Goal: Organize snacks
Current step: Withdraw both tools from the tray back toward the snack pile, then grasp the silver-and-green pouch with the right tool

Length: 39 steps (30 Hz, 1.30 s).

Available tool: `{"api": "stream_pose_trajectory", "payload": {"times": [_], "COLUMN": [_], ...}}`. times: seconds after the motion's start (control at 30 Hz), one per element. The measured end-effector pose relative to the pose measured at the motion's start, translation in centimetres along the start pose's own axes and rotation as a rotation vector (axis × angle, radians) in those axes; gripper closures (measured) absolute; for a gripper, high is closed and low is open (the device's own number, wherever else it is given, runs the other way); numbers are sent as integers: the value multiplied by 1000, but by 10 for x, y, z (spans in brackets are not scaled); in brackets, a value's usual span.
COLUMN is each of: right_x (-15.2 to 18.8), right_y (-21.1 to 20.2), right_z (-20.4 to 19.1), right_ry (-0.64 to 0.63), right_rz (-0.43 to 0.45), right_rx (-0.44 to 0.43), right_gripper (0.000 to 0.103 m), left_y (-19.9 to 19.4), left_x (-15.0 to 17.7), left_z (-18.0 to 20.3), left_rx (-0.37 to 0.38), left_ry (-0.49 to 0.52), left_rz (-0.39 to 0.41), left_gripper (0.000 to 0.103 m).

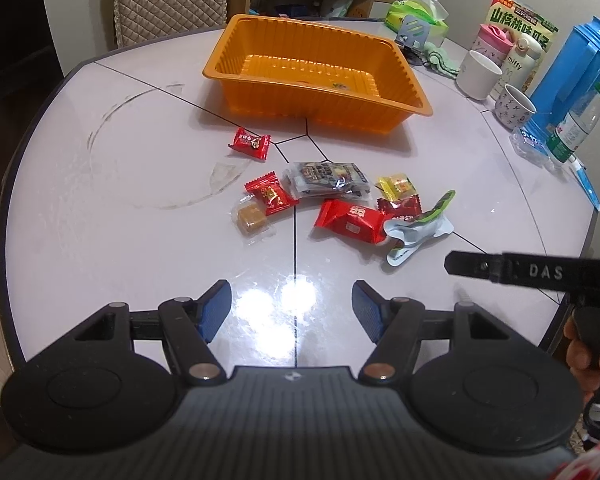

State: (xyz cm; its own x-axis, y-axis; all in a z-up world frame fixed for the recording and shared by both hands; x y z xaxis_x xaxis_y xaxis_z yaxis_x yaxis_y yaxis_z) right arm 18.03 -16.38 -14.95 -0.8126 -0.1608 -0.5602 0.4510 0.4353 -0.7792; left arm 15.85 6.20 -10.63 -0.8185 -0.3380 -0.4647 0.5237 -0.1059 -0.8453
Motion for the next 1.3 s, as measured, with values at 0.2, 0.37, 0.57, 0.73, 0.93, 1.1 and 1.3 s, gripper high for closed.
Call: {"api": "stream_pose_trajectory", "payload": {"times": [0.2, 0.37, 0.57, 0.73, 0.93, 1.1, 1.3], "right_x": [-10, -16, -21, -26, -27, -27, -21], "right_y": [15, 31, 40, 48, 58, 57, 48], "right_z": [7, 12, 17, 19, 15, 12, 20], "right_ry": [61, 122, 197, 189, 61, -106, -245], "right_rz": [7, 0, 9, 16, -2, -12, -42], "right_rx": [43, 46, 50, 73, 147, 134, 130], "right_gripper": [46, 46, 46, 46, 46, 52, 54], "left_y": [7, 14, 17, 20, 24, 27, 31], "left_x": [-4, -8, -13, -16, -18, -18, -18], "left_z": [-4, -9, -15, -19, -22, -23, -22], "left_rx": [-1, -8, -15, -23, -28, -33, -35], "left_ry": [-3, -13, -26, -34, -39, -39, -36], "left_rz": [-5, -11, -10, -7, -12, -17, -24], "left_gripper": [39, 39, 39, 39, 39, 39, 39]}}
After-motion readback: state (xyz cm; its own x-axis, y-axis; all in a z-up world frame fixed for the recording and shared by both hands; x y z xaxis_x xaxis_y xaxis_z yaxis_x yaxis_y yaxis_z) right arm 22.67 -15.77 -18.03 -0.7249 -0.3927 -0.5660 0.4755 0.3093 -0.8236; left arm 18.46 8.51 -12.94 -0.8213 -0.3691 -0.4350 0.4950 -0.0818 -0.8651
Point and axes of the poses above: each gripper's, at about its wrist camera, not at the fingertips, and y roughly the way its jaws point, z to its right, x to its underside, the point moved 4 cm from there along y, roughly the way its jaws point, and after that the axes turned 14 degrees about -y, right-handed, at the moved point
